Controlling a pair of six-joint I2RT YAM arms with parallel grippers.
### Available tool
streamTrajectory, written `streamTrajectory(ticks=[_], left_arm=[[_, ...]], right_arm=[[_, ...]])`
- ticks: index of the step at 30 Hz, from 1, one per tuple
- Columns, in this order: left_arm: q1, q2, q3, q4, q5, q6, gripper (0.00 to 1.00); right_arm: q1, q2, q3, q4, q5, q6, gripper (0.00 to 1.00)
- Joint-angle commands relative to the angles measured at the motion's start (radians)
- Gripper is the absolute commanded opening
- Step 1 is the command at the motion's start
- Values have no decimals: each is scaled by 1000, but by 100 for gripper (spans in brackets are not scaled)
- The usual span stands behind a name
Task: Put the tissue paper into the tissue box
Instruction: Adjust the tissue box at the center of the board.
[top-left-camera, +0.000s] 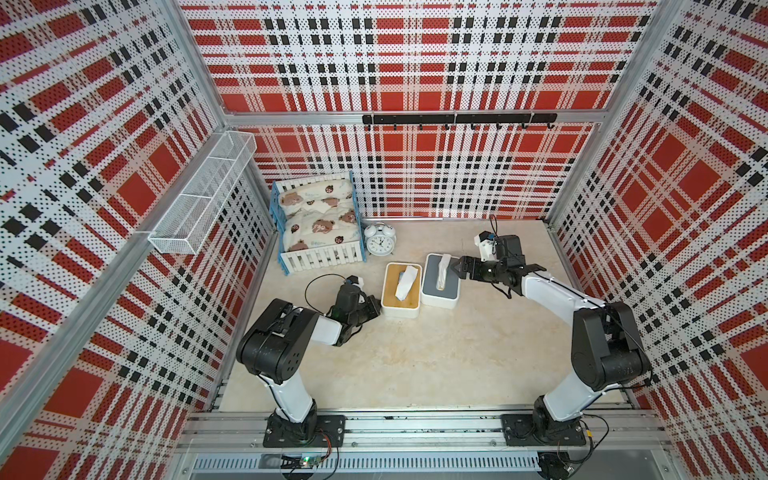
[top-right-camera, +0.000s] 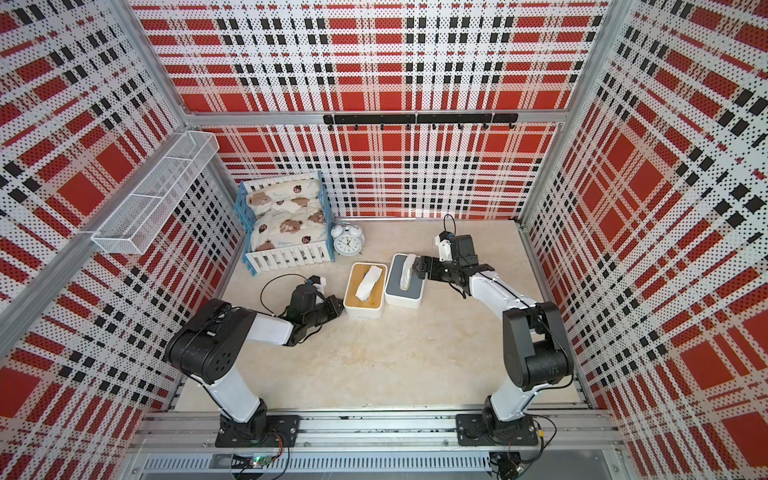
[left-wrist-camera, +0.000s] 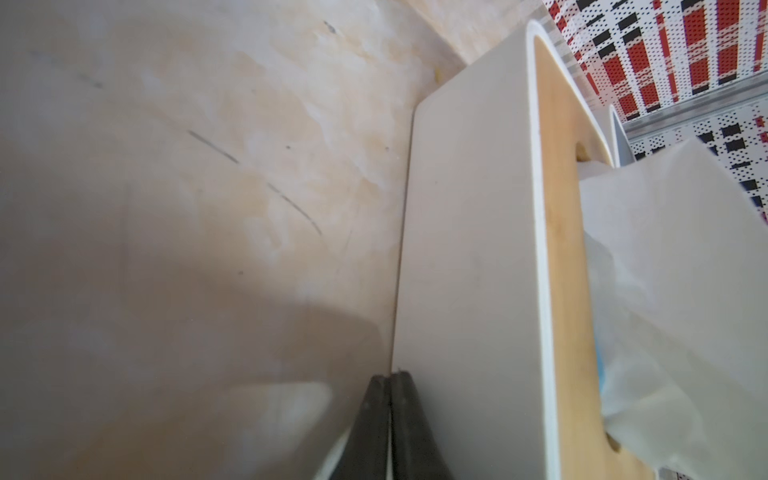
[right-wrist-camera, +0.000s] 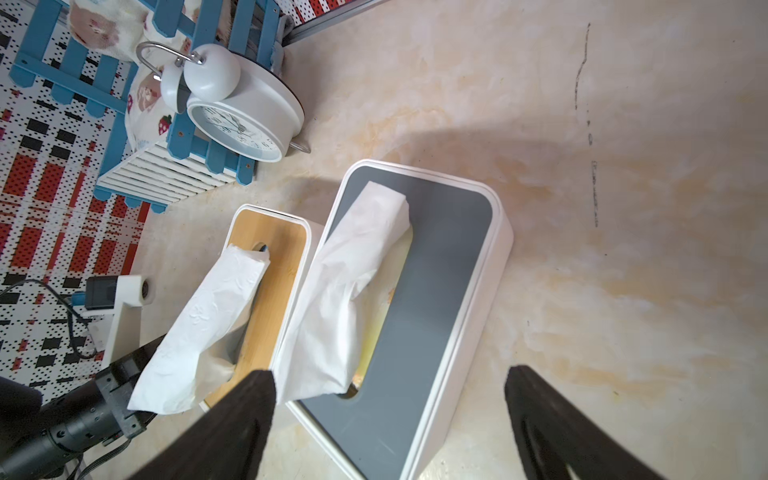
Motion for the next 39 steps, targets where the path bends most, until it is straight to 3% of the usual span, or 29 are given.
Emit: streamTrajectory(ticks=[1,13,30,34,39], left_arm=[[-22,18,37,20,-15,-13,10],[-62,44,102,23,-38,-13,10],[-49,96,177,23,-52,8,10],[-38,-52,124,2,-176,107,10],[-39,-279,43,-8,-428,304,24]], right_arm=[[-10,-69,-22,-15,26,-28,94],[-29,-203,-114,-32,46,-29,94],[-32,-139,-114,-14,61,-41,91],[-32,-205,-123,-39,99,-78,91],[-32,-341,-185,10,208,-91,95]])
